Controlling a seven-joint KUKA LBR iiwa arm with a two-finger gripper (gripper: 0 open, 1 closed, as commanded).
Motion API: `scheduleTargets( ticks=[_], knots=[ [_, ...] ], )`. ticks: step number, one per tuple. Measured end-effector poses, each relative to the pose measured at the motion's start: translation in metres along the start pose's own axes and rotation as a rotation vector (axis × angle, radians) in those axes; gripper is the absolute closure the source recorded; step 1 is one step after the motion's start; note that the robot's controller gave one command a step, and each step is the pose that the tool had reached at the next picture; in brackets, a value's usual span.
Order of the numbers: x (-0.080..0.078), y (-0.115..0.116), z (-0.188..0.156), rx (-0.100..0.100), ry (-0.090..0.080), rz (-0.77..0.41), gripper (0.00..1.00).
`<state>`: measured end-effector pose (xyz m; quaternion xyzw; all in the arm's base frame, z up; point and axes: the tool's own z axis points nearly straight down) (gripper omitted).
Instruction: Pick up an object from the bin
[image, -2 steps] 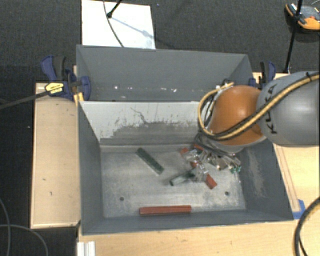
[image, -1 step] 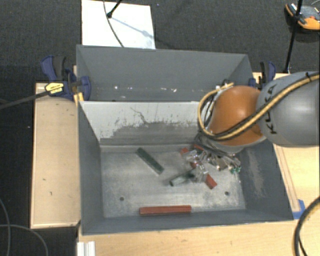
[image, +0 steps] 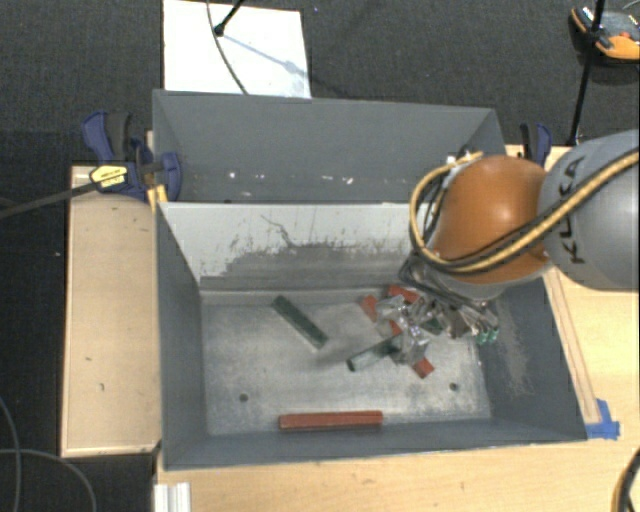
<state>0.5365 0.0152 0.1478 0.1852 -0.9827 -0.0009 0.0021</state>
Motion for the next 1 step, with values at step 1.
scheduleTargets(
  ticks=[1],
  knots=[
    [-0.0003,-0.0011,-0.0615,0.001,-0.003,0.035,1.00]
  ],
)
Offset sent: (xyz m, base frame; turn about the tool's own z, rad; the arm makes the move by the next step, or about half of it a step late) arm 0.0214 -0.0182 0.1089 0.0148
